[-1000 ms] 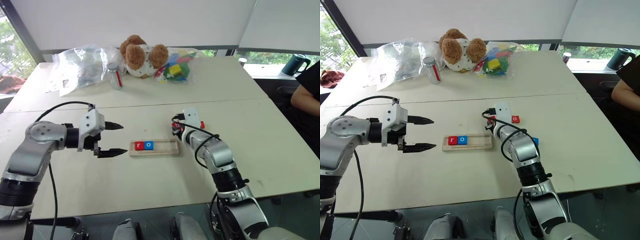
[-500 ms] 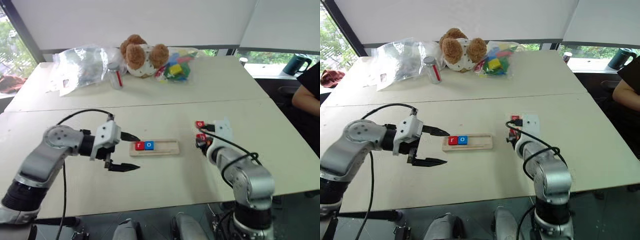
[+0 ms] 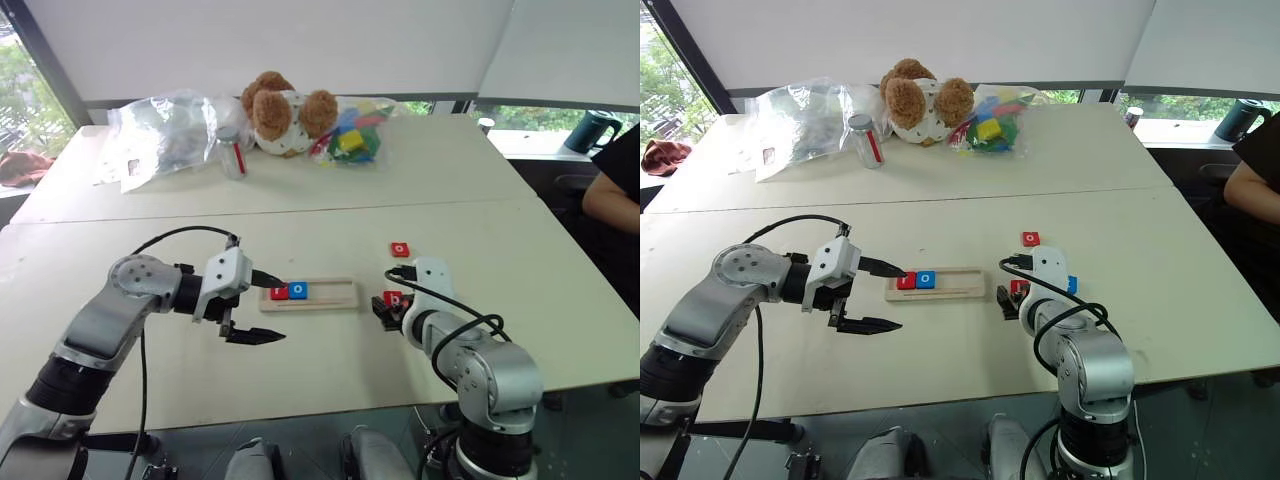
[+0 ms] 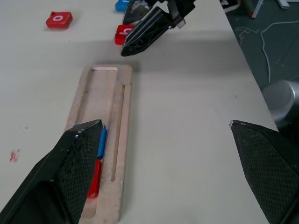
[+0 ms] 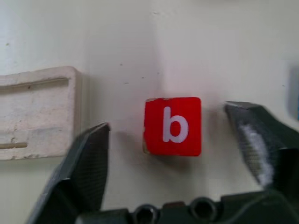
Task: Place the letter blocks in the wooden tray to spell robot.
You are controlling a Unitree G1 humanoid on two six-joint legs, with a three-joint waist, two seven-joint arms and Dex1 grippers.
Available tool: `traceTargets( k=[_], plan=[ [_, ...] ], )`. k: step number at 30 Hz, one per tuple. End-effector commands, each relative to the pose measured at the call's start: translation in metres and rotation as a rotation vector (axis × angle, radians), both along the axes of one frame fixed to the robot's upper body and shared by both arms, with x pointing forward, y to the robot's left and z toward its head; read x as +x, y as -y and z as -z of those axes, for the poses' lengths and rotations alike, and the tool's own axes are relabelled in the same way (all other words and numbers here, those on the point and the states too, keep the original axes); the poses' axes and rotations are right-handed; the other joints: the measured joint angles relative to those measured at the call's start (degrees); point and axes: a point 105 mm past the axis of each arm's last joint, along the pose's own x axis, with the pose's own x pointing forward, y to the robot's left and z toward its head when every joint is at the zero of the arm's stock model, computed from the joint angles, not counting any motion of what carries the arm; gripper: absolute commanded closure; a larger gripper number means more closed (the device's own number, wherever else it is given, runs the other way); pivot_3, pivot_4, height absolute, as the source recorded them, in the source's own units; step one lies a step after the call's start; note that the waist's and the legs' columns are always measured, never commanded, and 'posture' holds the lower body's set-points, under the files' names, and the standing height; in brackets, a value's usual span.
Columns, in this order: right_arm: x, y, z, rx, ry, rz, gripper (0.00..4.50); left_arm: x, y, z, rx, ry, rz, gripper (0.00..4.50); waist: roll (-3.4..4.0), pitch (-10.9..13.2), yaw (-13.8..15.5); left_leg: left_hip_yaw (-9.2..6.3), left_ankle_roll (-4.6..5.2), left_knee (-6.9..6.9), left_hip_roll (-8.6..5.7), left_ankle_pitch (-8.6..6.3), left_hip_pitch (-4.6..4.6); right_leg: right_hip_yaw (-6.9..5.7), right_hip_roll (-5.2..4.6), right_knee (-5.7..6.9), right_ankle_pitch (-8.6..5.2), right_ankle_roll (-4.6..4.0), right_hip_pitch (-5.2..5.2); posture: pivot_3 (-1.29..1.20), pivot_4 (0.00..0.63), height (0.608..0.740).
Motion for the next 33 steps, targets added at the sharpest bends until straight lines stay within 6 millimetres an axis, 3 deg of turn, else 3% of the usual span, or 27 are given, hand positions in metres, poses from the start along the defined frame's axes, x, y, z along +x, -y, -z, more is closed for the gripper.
traceTargets(
  k=[1, 5, 9, 12, 15, 18, 22, 33],
  plan=[
    [0.005, 0.013, -0.011, -0.073, 0.061, 0.001, 0.02, 0.002, 0.001, -0.006, -0.017, 0.033, -0.005, 0.0, 0.0, 0.0, 0.2, 0.01, 0.0, 0.01, -0.02, 0.0, 0.0, 0.0, -0.02, -0.01, 0.0, 0.0, 0.01, 0.0, 0.15, 0.74],
    [0.014, 0.019, -0.05, -0.133, 0.211, -0.078, 0.02, 0.007, -0.009, -0.008, -0.003, 0.05, -0.043, 0.0, 0.04, 0.0, 0.1, -0.02, 0.04, 0.01, -0.04, -0.02, -0.04, 0.03, -0.04, -0.06, 0.0, 0.0, -0.03, 0.0, 0.15, 0.74],
    [0.015, 0.008, -0.077, -0.116, 0.282, -0.434, 0.02, 0.009, -0.014, -0.023, -0.049, 0.088, -0.044, 0.0, 0.09, 0.1, 0.0, -0.06, 0.36, -0.06, -0.02, -0.2, -0.06, -0.01, 0.01, -0.07, 0.0, 0.01, -0.06, 0.0, 0.15, 0.74],
    [0.004, 0.018, -0.068, -0.185, 0.299, -0.895, 0.02, 0.006, -0.017, -0.022, -0.029, 0.092, -0.002, 0.0, 0.11, 0.1, 0.2, -0.05, 0.48, -0.08, 0.01, -0.27, -0.07, -0.08, 0.08, -0.18, -0.01, 0.01, -0.01, 0.0, 0.15, 0.74],
    [0.01, 0.044, -0.051, -0.209, 0.282, -1.05, 0.02, 0.012, -0.017, -0.026, -0.062, 0.091, -0.011, 0.0, 0.11, 0.1, 0.8, -0.04, 0.67, -0.04, -0.04, -0.38, 0.02, -0.13, 0.04, -0.42, -0.01, 0.03, 0.25, 0.0, 0.15, 0.74],
    [0.017, 0.057, -0.035, -0.23, 0.271, -1.109, 0.02, 0.018, -0.016, -0.029, -0.097, 0.114, -0.034, 0.0, 0.12, 0.1, 1.2, 0.07, 0.67, 0.05, -0.05, -0.38, 0.05, -0.05, 0.02, -0.39, 0.05, 0.12, 0.26, 0.0, 0.15, 0.74],
    [0.028, 0.06, -0.028, -0.196, 0.298, -1.053, 0.02, 0.016, -0.012, -0.025, -0.136, 0.1, -0.056, 0.0, 0.17, 0.1, 1.3, 0.11, 0.53, 0.07, -0.02, -0.3, 0.09, -0.01, 0.01, -0.31, 0.05, 0.13, 0.24, 0.0, 0.15, 0.74],
    [0.017, 0.06, -0.01, -0.134, 0.282, -0.989, 0.02, 0.007, -0.01, -0.009, -0.158, 0.041, -0.109, 0.0, 0.21, 0.1, 1.6, 0.13, 0.28, 0.18, 0.02, -0.16, 0.12, 0.0, -0.06, -0.25, 0.06, 0.14, 0.29, 0.0, 0.15, 0.74]
  ],
)
